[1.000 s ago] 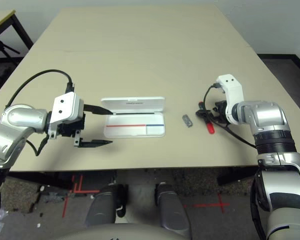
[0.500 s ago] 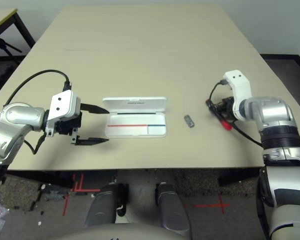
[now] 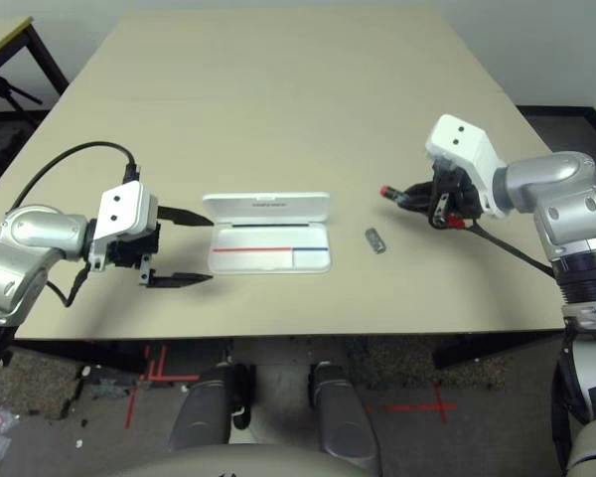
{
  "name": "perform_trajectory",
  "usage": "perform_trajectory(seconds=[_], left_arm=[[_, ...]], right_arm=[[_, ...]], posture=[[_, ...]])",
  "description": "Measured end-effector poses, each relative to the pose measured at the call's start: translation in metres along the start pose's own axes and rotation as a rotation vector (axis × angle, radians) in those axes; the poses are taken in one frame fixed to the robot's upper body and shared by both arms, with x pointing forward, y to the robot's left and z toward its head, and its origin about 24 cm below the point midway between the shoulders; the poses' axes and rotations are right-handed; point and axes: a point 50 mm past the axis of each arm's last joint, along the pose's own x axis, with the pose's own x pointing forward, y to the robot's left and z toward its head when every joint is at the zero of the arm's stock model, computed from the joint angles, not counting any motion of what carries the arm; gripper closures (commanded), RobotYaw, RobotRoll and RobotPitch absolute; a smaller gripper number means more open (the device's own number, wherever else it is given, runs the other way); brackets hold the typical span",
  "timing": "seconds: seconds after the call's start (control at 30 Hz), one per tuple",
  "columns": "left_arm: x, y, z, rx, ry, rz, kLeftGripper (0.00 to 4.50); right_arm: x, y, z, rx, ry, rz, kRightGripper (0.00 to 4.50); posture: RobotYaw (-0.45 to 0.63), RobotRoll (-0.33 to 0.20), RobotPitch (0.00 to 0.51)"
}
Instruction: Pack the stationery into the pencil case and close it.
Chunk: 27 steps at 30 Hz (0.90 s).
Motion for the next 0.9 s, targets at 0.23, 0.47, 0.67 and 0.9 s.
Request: perform_trajectory(seconds=[0.23,0.47,0.67,0.9], left_arm=[[0.001,0.0,0.0,0.003,0.003,0.001,0.0],[0.004,-0.01,0.001,-0.001,0.002,-0.009,0.0],[0.005,-0.01,0.003,-0.007,0.006,0.0,0.0],[0.006,-0.01,0.004,-0.015,0.009,0.008,0.0]], right_arm=[[0.011,0.013,0.026,-0.109,-0.017,0.088,4.02],[0.033,0.025,0.055,-0.161,-0.102,0.115,4.02],[0.049,0.036,0.073,-0.191,-0.129,0.143,4.02],[0.068,0.049,0.091,-0.226,-0.16,0.186,4.02]], posture=[[0.02,0.0,0.137],[0.03,0.0,0.137],[0.03,0.0,0.136],[0.04,0.0,0.136]])
